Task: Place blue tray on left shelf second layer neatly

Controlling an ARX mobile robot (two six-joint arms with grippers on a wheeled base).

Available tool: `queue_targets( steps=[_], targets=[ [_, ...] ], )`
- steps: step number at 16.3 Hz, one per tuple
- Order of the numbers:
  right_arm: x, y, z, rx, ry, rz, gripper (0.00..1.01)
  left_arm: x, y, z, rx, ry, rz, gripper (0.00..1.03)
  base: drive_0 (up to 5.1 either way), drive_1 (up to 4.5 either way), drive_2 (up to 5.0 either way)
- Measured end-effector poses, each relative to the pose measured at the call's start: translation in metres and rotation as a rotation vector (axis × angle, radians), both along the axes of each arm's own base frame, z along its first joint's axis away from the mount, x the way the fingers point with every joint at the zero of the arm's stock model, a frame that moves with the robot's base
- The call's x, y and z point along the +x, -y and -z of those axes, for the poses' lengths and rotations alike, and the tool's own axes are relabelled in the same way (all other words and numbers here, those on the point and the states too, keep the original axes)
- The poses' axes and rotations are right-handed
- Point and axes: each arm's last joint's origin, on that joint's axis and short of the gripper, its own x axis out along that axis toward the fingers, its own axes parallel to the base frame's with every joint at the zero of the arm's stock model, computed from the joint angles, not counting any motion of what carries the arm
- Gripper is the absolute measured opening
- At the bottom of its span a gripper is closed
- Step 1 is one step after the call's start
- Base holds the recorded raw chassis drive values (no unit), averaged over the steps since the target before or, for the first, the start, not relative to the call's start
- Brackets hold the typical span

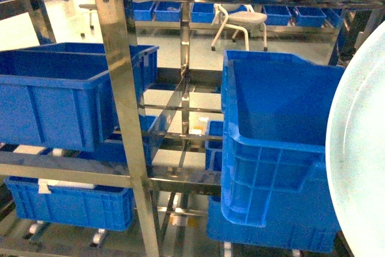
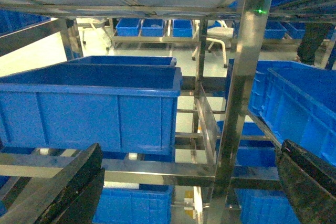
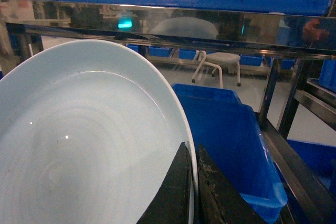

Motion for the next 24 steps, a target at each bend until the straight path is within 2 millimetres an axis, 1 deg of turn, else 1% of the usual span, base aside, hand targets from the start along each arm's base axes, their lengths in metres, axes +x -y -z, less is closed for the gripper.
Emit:
queue_targets(
  steps=[6, 12, 24],
  targets=[
    [0.0000, 0.0000, -0.0001, 0.000, 0.001, 0.000, 0.02, 0.0000, 0.0000, -0.0001, 0.000, 0.002, 0.000, 0.98, 0.1, 4.07, -3.9],
    [0.0000, 0.0000, 0.0001, 0.000, 0.000, 0.000, 0.02, 0.0000, 0.0000, 0.0001, 0.000, -0.001, 0.000, 0.98, 0.0, 1.09, -1.0],
    [0.0000, 0.0000, 0.0001, 0.000, 0.000, 0.000, 0.02, 0.0000, 0.0000, 0.0001, 0.000, -0.001, 0.000, 0.98, 0.0, 0.00, 0.0]
  ],
)
